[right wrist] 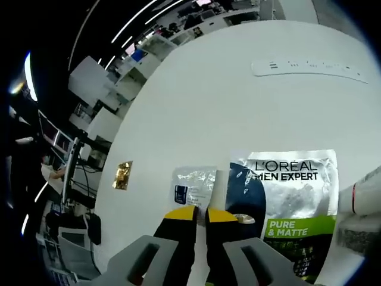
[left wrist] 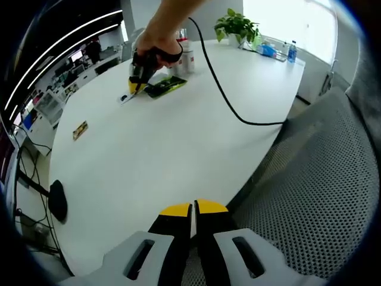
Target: Arrange the skincare products in the storage area until every visible bottle or jar stands upright without overlapping.
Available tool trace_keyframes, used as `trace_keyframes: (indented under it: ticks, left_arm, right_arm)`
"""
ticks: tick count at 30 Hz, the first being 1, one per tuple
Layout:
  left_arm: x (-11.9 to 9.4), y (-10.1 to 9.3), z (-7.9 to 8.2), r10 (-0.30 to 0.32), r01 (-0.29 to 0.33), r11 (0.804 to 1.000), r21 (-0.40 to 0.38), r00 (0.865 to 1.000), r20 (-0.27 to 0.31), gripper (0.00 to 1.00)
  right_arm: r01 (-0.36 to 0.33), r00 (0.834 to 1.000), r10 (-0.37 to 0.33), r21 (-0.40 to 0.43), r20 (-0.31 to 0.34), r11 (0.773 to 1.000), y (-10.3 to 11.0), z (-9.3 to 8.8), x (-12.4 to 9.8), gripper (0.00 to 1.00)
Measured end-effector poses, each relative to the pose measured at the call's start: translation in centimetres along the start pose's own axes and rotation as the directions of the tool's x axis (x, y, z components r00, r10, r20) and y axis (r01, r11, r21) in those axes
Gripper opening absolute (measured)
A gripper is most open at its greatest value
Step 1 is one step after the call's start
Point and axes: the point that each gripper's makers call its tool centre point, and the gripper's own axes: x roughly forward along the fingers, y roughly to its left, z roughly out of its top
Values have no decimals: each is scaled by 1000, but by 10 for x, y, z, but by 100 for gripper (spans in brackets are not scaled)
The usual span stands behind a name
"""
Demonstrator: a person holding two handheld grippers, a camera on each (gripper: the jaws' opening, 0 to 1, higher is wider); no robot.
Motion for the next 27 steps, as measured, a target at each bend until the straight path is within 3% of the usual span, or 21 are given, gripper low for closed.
trace_keyframes:
  ticks: [14, 18, 20, 22, 23, 24, 25, 26, 27]
  left_arm:
    - [0, 0, -1, 3, -3, 1000, 4, 1000, -3, 0]
    - [0, 1, -1, 4, -4, 1000, 4, 1000, -4, 0]
    - [0, 1, -1, 4, -4, 1000, 6, 1000, -4, 0]
    - [0, 1, -2, 3, -3, 1000, 4, 1000, -5, 0]
    - [0, 1, -2, 4, -4, 1000, 4, 1000, -8, 0]
    - [0, 1, -2, 4, -4, 1000, 5, 1000, -8, 0]
    - [0, 1, -2, 3, -3, 1000, 5, 1000, -10, 0]
    - [0, 1, -2, 3, -3, 1000, 4, 1000, -10, 0]
    - [1, 1, -3, 4, -4, 1000, 4, 1000, -10, 0]
  right_arm:
    - [18, 1000, -16, -83, 22, 996, 5, 4, 1, 7]
    - [12, 999, -1, -278, 40, 960, 19, 17, 4, 9]
    - [-25, 999, 36, -357, 24, 934, 32, 20, 10, 13]
    - [-29, 999, 18, -485, -28, 874, 37, 17, 16, 14]
    - [-32, 999, 8, -549, -45, 835, 39, 17, 19, 13]
    - [-3, 998, -41, -649, -52, 761, 36, 19, 21, 13]
    - [-5, 997, -55, -704, -62, 710, 36, 19, 23, 12]
    - [-16, 995, -61, -740, -77, 672, 37, 19, 25, 11]
    - [-40, 991, -69, -756, -112, 654, 37, 15, 29, 11]
